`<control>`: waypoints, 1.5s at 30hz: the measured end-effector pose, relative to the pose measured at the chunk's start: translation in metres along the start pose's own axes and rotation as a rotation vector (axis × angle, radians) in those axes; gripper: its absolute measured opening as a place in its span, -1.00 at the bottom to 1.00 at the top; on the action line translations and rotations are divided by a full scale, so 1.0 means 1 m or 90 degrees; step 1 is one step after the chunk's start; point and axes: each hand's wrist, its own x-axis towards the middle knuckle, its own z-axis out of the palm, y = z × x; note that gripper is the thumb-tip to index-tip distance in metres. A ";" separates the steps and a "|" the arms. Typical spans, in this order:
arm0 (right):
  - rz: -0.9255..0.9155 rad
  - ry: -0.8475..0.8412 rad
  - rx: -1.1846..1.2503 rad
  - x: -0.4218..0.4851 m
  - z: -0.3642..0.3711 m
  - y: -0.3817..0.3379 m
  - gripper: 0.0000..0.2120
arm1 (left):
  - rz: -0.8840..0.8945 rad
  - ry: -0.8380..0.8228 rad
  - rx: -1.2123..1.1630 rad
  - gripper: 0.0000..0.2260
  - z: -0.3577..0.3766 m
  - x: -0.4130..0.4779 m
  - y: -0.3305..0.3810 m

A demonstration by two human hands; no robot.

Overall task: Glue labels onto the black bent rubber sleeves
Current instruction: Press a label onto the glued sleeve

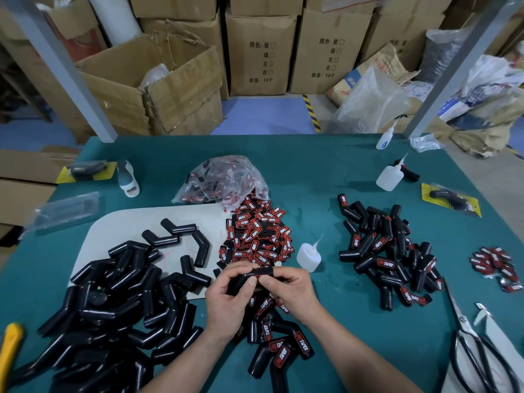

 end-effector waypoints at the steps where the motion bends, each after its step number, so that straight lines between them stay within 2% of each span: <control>1: -0.005 -0.007 0.014 0.000 0.000 -0.001 -0.90 | 0.001 -0.002 -0.002 -0.87 0.000 0.000 0.001; 2: -0.005 -0.007 0.024 0.000 0.001 -0.001 -0.82 | 0.001 -0.003 -0.006 -0.87 0.000 0.000 0.001; 8: 0.054 0.005 0.041 0.002 0.005 -0.002 -0.69 | 0.000 -0.006 -0.017 -0.89 0.001 0.000 0.002; 17: 0.061 0.000 0.061 0.001 0.007 -0.004 -0.71 | -0.008 -0.008 -0.011 -0.82 -0.001 0.001 -0.003; 22: 0.072 0.025 0.039 0.001 0.009 -0.003 -0.70 | -0.049 0.000 -0.046 -0.93 -0.001 0.004 -0.002; 27: 0.084 0.031 0.034 0.001 0.008 0.000 -0.68 | -0.053 0.007 -0.028 -0.93 0.000 0.005 -0.004; 31: 0.106 0.044 0.048 0.004 0.006 0.001 -0.66 | 0.020 -0.009 0.052 -0.89 0.001 0.001 -0.001; 34: 0.127 0.054 0.060 0.007 0.002 0.002 -0.54 | 0.115 -0.059 0.158 -0.86 0.001 0.000 -0.002; 40: 0.126 0.045 0.071 0.007 0.002 0.000 -0.68 | 0.137 -0.065 0.216 -0.89 0.000 0.002 -0.002; 45: 0.105 0.054 0.116 0.007 0.001 0.002 -0.57 | 0.103 -0.038 0.185 -0.91 -0.002 0.003 -0.006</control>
